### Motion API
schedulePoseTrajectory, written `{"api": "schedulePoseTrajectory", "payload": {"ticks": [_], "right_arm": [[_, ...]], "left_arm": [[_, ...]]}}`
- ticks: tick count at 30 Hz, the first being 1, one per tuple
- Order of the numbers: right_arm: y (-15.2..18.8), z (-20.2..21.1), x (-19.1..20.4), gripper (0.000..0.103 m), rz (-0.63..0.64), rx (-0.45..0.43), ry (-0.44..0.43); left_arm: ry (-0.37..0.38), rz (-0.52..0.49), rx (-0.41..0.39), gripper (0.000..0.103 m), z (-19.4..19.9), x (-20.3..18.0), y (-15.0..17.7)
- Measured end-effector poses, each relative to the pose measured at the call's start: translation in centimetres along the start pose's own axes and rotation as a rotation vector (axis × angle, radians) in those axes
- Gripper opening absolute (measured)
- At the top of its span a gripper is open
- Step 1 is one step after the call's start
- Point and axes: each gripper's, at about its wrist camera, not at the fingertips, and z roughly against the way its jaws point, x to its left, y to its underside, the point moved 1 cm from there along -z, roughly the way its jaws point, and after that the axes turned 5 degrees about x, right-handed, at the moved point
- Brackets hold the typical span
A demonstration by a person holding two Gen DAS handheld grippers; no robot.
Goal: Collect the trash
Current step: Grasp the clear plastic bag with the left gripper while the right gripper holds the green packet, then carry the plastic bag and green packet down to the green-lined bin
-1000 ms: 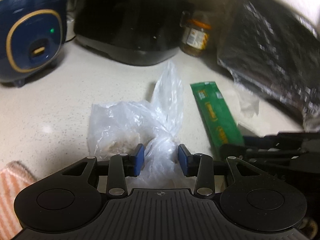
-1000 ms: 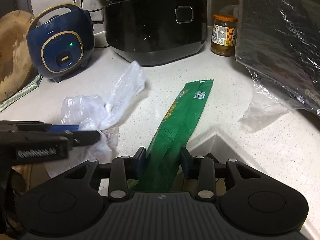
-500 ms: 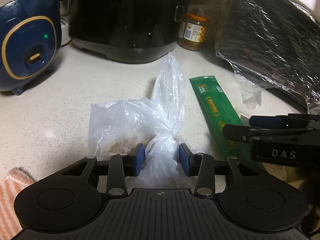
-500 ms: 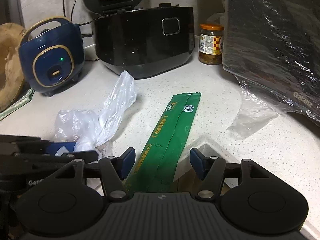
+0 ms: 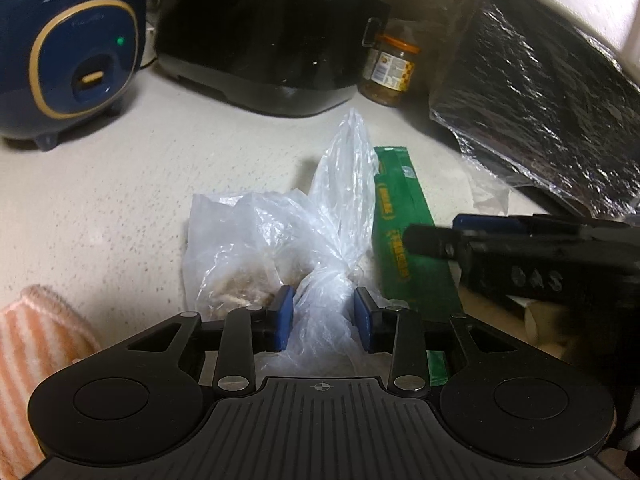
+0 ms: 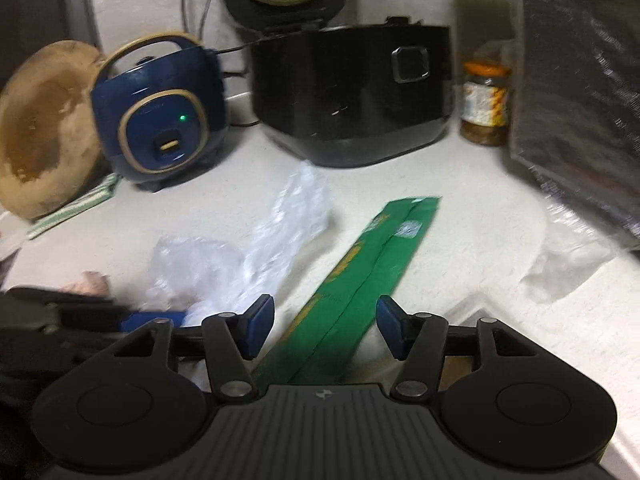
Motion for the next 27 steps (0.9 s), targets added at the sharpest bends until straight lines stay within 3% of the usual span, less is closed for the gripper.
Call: {"api": "schedulePoseTrajectory", "payload": {"ticks": [7, 9, 11, 14, 16, 22, 27], "right_arm": [[-1.3, -3.4, -0.2, 0.061, -0.074, 0.100, 0.068], [-1.2, -3.7, 0.3, 0.051, -0.070, 0.101, 0.086], [-1.0, -3.3, 1.1, 0.034, -0.044, 0.113, 0.098], [-0.3, -1.0, 0.5, 0.020, -0.139, 0.102, 0.091], [0.7, 1.3, -0.3, 0.018, -0.228, 0.085, 0.083], [4.9, 8.7, -0.8, 0.017, -0.360, 0.037, 0.135], [8.1, 12.6, -1.1, 0.017, -0.372, 0.005, 0.189]], "left_arm": [[-0.005, -0.056, -0.028, 0.039, 0.4, -0.4, 0.8], [0.015, -0.057, -0.026, 0.038, 0.5, -0.2, 0.9], [0.046, -0.061, -0.023, 0.038, 0.7, 0.1, 1.1], [0.135, -0.048, 0.009, 0.037, 0.8, 0.7, 1.0], [0.167, -0.026, 0.033, 0.036, 0.9, 1.0, 0.9], [0.123, -0.073, 0.012, 0.031, 1.1, -0.2, 1.8], [0.141, -0.082, 0.003, 0.024, 1.8, -1.3, 2.4]]}}
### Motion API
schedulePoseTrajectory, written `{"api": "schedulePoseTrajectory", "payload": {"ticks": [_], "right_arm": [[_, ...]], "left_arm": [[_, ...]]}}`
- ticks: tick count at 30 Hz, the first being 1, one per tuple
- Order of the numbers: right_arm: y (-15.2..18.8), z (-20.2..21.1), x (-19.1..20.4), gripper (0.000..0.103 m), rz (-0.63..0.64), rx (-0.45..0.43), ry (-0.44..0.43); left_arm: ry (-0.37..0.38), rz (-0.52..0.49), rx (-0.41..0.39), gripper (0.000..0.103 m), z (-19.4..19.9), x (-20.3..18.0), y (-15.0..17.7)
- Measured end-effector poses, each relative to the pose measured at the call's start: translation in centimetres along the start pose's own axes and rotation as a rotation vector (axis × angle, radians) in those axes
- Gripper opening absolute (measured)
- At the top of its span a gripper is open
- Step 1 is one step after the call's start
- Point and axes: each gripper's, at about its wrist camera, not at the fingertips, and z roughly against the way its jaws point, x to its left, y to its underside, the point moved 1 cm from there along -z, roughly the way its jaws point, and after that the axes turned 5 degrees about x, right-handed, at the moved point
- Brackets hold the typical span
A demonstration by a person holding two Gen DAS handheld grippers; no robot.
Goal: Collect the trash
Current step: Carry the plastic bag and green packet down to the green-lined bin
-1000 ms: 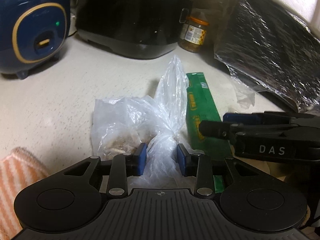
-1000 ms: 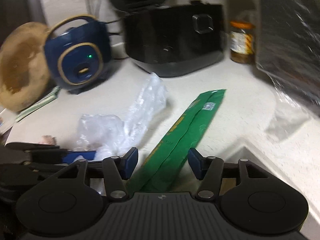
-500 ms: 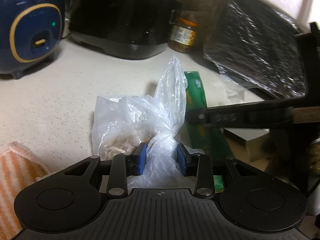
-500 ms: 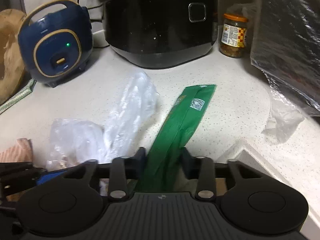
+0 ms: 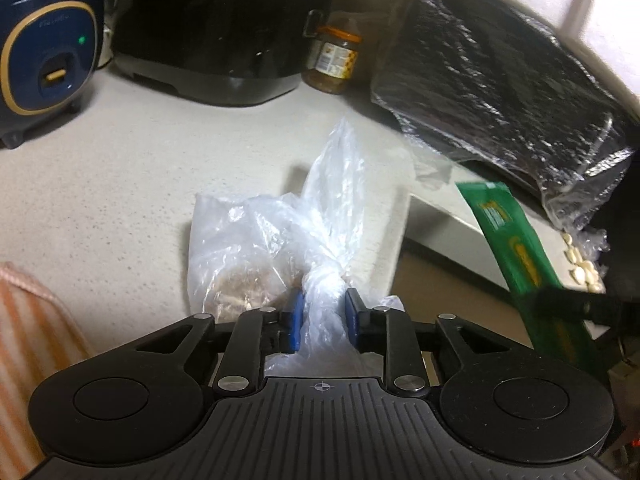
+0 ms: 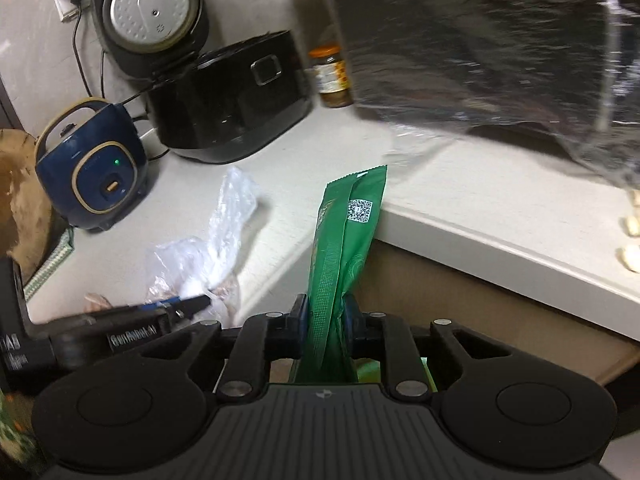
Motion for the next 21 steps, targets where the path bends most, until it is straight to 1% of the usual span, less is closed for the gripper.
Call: {"api": "schedulePoseTrajectory", "payload": {"ticks": [2, 5, 7, 9, 11, 15, 17, 19, 21], "right_arm": [[1.0, 0.9, -0.9, 0.017, 0.003, -0.013, 0.015], [2.1, 1.9, -2.6, 0.017, 0.001, -0.027, 0.012], [3.0, 3.0, -4.0, 0.017, -0.003, -0.034, 0.004], [4.0, 3.9, -5.6, 0.017, -0.015, -0.035, -0.001], [5.3, 5.1, -7.6, 0.017, -0.032, -0.044, -0.005], [7.6, 6.5, -11.2, 0.017, -0.068, -0.045, 0.012], [8.7, 6.7, -12.7, 0.017, -0.081, -0.033, 0.010], [9.6, 6.8, -14.1, 0.017, -0.092, -0.005, 0.009], [10.6, 6.4, -15.0, 0.017, -0.085, 0.022, 0.011]], "left_arm": [[0.035, -0.004, -0.028, 0.023, 0.7, -1.0, 0.1], [0.088, -0.043, -0.080, 0.022, 2.3, -3.9, 0.9], [0.142, -0.048, -0.075, 0.022, 2.7, -6.0, 1.7], [0.209, -0.036, -0.020, 0.022, 2.1, -8.0, 2.7], [0.241, -0.023, 0.066, 0.022, 0.6, -9.8, 4.3], [0.203, 0.021, 0.242, 0.022, -4.1, -12.0, 8.0], [0.167, 0.051, 0.305, 0.022, -6.9, -12.2, 9.5], [0.133, 0.080, 0.351, 0.022, -9.9, -12.0, 10.8], [0.122, 0.095, 0.399, 0.023, -13.4, -11.7, 12.1]]}}
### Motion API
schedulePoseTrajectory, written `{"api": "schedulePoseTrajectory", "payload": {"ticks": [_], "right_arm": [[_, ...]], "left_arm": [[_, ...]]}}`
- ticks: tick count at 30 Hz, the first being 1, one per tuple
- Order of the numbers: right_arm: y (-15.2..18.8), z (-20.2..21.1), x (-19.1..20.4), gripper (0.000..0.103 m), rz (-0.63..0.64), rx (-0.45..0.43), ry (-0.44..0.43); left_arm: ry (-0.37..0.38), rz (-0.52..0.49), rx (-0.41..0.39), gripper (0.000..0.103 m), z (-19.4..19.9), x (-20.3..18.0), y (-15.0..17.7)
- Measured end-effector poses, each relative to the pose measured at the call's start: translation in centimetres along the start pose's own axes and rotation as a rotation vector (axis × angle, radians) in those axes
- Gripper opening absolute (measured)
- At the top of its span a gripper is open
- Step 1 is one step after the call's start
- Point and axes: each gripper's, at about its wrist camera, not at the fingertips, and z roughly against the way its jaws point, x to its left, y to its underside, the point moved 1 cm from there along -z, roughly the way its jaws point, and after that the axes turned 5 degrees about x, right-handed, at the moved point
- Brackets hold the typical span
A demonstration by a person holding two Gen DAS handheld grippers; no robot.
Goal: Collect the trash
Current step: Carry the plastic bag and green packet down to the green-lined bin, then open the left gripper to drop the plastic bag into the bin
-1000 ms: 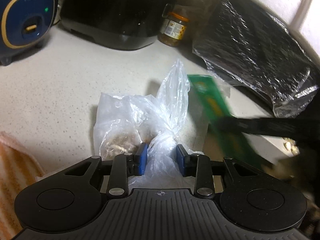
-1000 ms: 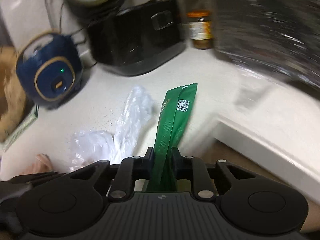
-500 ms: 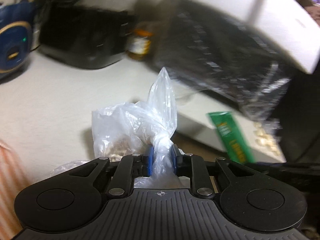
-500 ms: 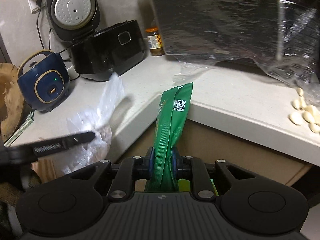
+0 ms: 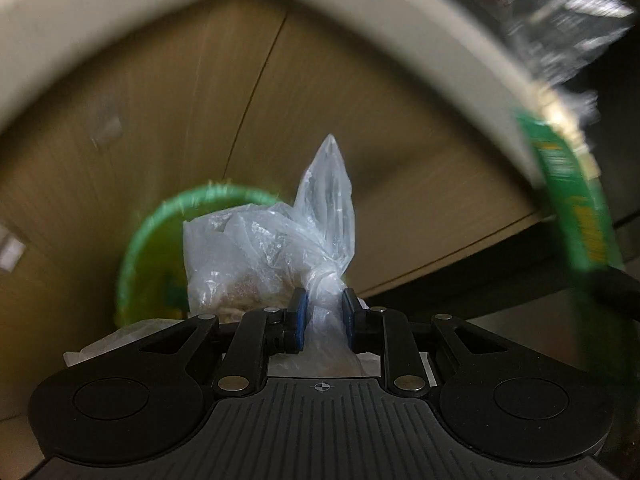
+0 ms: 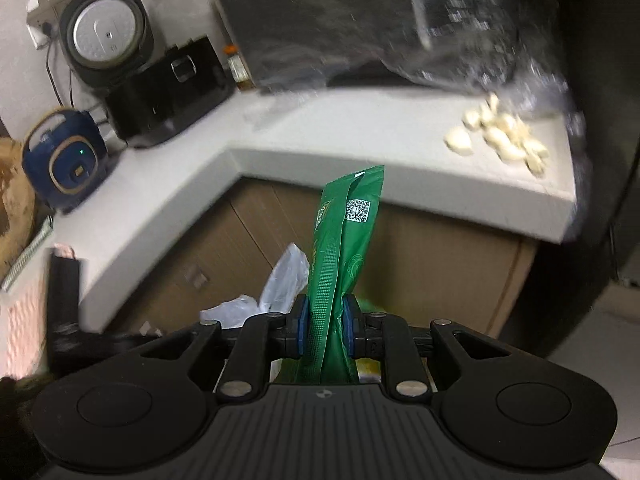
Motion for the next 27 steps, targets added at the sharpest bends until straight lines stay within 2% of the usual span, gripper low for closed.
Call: {"api": "schedulePoseTrajectory", "payload": {"ticks": [2, 4, 7, 10, 13, 17, 20, 23, 27], "right_arm": [[0.7, -0.6, -0.7, 0.017, 0.021, 0.015, 0.009], [1.6, -1.0, -1.2, 0.017, 0.044, 0.019, 0.020], [2.9, -1.2, -2.0, 0.017, 0.095, 0.023, 0.052], [4.3, -1.2, -3.3, 0.017, 0.136, 0.047, 0.079], [4.8, -1.7, -4.8, 0.017, 0.109, 0.093, 0.081], [4.4, -3.0, -5.9, 0.017, 0.049, 0.130, 0.027], [3.7, -5.0, -5.7, 0.017, 0.004, 0.178, -0.041], [3.2, -8.7, -5.3, 0.017, -0.086, 0.270, -0.126], [3.2, -14.3, -3.7, 0.017, -0.139, 0.372, -0.160]], "left_arm": [[0.020, 0.015, 0.057, 0.024, -3.4, 0.9, -0.2], [-0.003, 0.034, 0.084, 0.028, -6.2, 1.8, -0.3], [-0.046, 0.058, 0.079, 0.028, -9.1, 2.8, -0.4], [-0.031, 0.119, 0.056, 0.028, -10.1, 3.9, -0.2], [-0.029, 0.169, 0.019, 0.028, -9.2, 4.8, -0.3], [0.000, 0.187, -0.027, 0.028, -6.9, 4.2, 0.7], [0.008, 0.165, -0.040, 0.028, -4.4, 3.6, 1.8], [-0.008, 0.108, -0.044, 0.028, -2.0, 2.8, 2.4], [-0.034, 0.033, -0.074, 0.028, 1.2, 2.5, 2.6]]}}
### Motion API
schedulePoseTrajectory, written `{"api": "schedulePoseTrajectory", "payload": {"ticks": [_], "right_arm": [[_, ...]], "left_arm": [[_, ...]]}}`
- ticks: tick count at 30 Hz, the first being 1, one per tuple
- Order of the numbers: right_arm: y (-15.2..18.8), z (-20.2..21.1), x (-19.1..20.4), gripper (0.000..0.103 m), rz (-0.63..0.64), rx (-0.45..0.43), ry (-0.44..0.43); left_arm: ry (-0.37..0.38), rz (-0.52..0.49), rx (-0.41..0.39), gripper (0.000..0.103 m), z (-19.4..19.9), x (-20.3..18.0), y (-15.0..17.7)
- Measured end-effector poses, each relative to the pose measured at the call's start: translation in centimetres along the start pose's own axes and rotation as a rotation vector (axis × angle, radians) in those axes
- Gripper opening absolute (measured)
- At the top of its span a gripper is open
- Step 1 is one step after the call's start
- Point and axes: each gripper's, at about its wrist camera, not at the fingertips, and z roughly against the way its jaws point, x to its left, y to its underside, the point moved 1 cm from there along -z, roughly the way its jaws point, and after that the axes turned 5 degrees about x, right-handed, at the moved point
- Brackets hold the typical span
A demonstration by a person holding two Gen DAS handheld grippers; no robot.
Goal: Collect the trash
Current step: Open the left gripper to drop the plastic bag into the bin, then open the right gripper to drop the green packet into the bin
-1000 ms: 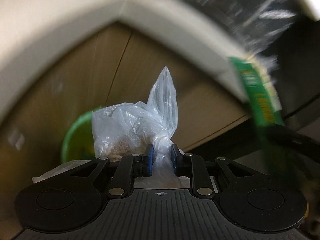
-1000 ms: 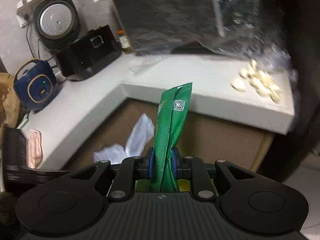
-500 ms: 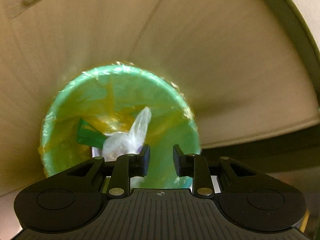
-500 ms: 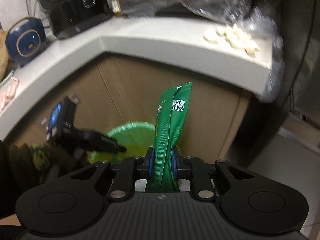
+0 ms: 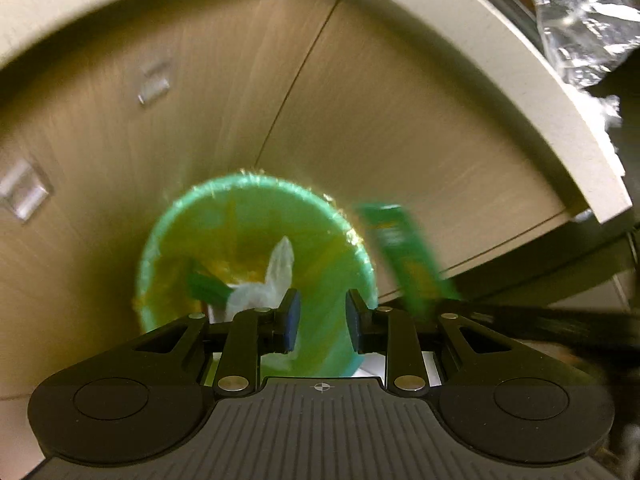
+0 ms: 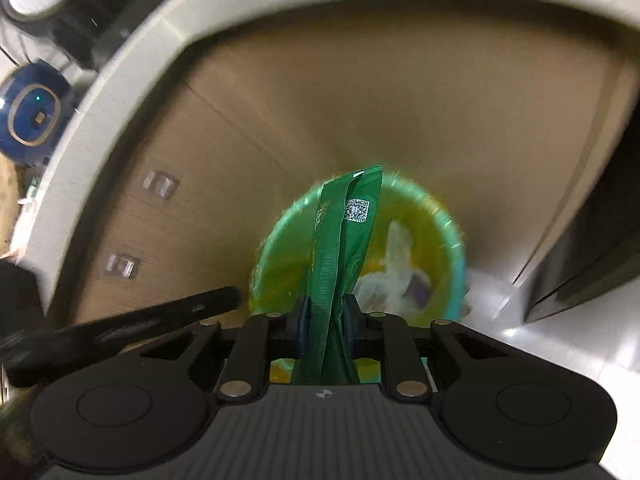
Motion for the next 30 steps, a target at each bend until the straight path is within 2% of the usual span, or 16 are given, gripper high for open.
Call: {"api": "schedulePoseTrajectory", "payload": {"ticks": [3, 4, 8, 11, 13, 18, 20, 22, 25, 30], "right_arm": [[-1.5, -4.6, 0.9, 0.017, -0.006, 0.080, 0.013], [-2.1, -6.4, 0.9, 0.017, -0.042, 0.115, 0.016], [-3.0, -12.8, -0.6, 0.017, -0.298, 0.230, 0.041], [-2.3, -16.7, -2.2, 0.017, -0.500, 0.275, 0.058], [-1.6, -18.6, -3.4, 0.017, -0.620, 0.273, 0.079], [-0.1, -21.7, -6.6, 0.017, -0.875, 0.191, 0.158], [0.7, -23.1, -8.0, 0.019, -0.969, 0.180, 0.128], [1.4, -24.4, -9.0, 0.021, -1.031, 0.208, 0.086], [2.3, -25.0, -8.9, 0.026, -1.048, 0.233, 0.073], [3.2, -23.2, -8.5, 0.028, -1.045, 0.214, 0.053]], "left_arm": [[0.000, 0.002, 0.011, 0.028, 0.8, 0.8, 0.0], [0.000, 0.004, 0.023, 0.028, 0.8, 1.2, 0.1], [0.025, 0.022, 0.081, 0.028, 0.1, 3.1, 0.2], [0.034, 0.047, 0.097, 0.028, 0.1, 4.0, -0.1], [0.057, 0.039, 0.098, 0.028, 0.8, 3.9, -0.4], [0.085, -0.029, 0.110, 0.028, 1.5, 3.8, -1.1], [0.079, -0.022, 0.129, 0.028, 1.1, 4.2, -1.1], [0.061, -0.026, 0.149, 0.028, 1.1, 4.7, -1.0], [0.063, -0.032, 0.177, 0.028, 1.0, 5.0, -0.7], [0.094, -0.067, 0.172, 0.028, 1.5, 4.0, -0.8]]}}
